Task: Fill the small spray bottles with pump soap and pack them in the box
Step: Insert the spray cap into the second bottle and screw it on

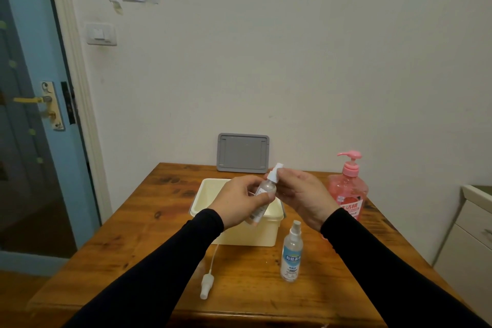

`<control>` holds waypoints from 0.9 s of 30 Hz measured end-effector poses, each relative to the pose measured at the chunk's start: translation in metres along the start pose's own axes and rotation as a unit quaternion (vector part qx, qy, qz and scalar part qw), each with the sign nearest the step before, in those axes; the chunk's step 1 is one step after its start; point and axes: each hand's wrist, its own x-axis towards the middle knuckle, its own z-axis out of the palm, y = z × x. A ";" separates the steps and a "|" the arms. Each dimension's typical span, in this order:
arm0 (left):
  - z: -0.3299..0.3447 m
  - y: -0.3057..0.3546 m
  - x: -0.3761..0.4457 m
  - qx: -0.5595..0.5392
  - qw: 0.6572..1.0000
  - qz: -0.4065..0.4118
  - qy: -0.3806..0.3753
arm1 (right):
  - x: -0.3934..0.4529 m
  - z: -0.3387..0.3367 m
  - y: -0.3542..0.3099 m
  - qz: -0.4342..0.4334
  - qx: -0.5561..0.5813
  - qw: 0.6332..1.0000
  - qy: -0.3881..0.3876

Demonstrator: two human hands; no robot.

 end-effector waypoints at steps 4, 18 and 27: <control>0.001 -0.001 0.000 0.011 1.000 0.004 0.001 | -0.002 0.000 0.000 -0.039 -0.107 0.993 0.036; 0.007 0.002 0.000 0.006 1.000 0.020 -0.010 | 0.004 0.013 -0.001 0.010 0.033 0.998 0.047; 0.000 -0.003 0.003 -0.004 1.000 -0.004 0.001 | 0.000 0.002 0.001 -0.019 -0.096 0.994 0.039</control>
